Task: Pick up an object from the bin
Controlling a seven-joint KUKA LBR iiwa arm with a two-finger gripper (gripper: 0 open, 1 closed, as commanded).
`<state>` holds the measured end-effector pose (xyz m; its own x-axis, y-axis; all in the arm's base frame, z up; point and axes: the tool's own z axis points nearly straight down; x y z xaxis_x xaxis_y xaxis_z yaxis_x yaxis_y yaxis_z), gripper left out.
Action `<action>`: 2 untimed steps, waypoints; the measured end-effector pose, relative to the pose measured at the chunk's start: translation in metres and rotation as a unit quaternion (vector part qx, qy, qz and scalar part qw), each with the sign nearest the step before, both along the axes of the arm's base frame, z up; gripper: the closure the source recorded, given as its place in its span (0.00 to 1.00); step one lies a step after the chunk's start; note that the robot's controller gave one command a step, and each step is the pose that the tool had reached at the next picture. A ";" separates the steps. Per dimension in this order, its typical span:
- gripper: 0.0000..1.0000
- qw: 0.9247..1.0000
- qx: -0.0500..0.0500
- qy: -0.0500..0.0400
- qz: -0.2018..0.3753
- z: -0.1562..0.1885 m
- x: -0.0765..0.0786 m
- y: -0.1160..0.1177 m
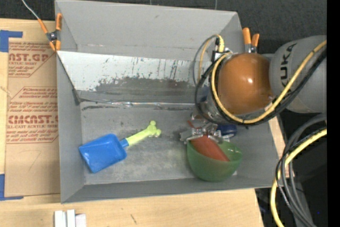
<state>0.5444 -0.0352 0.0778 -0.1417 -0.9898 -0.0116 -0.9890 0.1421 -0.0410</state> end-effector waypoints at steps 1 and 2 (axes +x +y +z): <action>1.00 1.000 0.000 0.001 0.000 0.000 0.000 0.000; 1.00 1.000 0.000 0.001 0.000 0.000 -0.001 0.000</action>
Offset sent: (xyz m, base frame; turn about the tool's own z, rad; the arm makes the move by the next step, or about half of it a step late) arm 0.0000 -0.0002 0.0094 0.0000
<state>0.5438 -0.0352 0.0782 -0.1418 -0.9898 -0.0108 -0.9891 0.1421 -0.0383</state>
